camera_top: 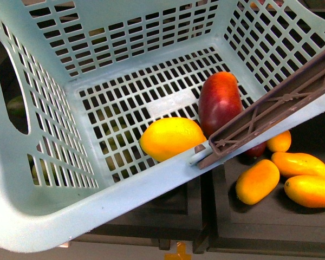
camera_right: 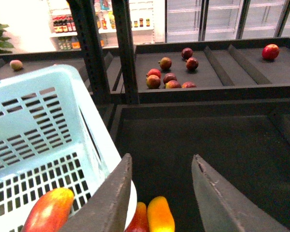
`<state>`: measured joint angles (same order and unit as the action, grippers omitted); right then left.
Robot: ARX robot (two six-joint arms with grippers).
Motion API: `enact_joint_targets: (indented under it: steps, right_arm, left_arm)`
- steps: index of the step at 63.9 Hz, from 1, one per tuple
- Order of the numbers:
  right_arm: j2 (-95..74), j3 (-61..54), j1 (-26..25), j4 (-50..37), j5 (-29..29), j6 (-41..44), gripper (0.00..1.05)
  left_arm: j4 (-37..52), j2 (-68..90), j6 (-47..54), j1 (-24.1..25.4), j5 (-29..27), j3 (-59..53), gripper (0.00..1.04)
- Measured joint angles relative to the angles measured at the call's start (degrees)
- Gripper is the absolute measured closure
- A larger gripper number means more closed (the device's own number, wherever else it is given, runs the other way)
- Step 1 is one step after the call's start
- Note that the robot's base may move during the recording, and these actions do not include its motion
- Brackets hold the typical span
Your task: Pick lemon and mango into basket
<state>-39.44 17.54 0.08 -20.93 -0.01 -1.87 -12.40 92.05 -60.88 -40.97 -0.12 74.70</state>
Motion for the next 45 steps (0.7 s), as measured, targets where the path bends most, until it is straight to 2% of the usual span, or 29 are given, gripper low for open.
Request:
enact_joint_targets:
  steps: [11,45]
  right_arm:
    - [4.48,-5.03,0.0,-1.05,0.02,1.09,1.03]
    - [16.15,-13.38,0.0,2.16,0.02,1.51,1.03]
  left_arm:
    - [0.0,0.0,0.26,0.09,-0.52,0.0,0.9]
    - [0.0,0.0,0.2,0.09,-0.31,0.0,0.9]
